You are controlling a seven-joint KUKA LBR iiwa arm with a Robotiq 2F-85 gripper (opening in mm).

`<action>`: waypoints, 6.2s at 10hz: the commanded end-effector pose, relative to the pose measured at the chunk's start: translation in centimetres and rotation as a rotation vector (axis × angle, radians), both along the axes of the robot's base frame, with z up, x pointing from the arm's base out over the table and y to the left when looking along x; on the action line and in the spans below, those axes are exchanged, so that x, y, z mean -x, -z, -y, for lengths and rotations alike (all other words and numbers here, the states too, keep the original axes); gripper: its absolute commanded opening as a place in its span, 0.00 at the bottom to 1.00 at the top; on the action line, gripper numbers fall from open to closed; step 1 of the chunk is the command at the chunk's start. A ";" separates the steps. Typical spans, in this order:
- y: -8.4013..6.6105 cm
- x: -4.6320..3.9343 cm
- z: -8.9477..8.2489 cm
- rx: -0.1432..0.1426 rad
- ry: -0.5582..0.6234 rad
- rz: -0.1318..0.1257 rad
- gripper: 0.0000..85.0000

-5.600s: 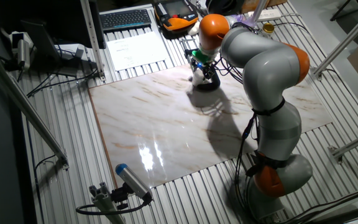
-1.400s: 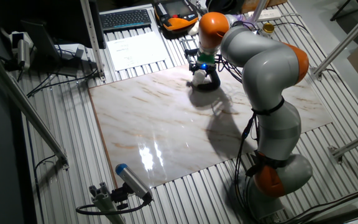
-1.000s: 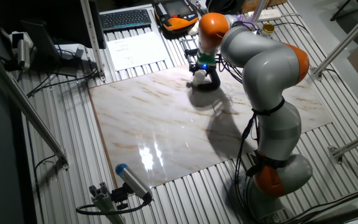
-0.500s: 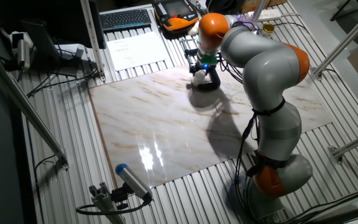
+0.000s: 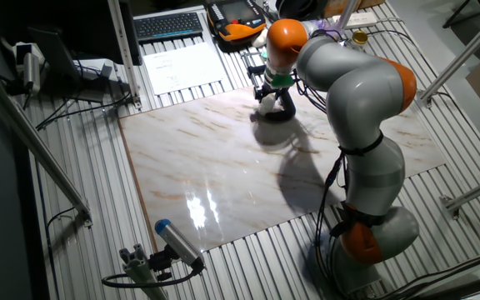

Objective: Unscrew the lid from the jar

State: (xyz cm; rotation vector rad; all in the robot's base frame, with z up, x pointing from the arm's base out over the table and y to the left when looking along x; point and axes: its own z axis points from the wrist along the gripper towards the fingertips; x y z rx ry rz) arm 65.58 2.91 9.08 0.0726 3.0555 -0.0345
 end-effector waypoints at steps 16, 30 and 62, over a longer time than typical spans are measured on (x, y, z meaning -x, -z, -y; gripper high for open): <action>-0.1 -0.03 -0.1 0.006 -0.367 0.026 0.60; 0.3 -0.07 -0.3 -0.002 -0.495 0.009 0.60; -2.5 -0.48 0.4 0.021 1.513 -0.049 1.00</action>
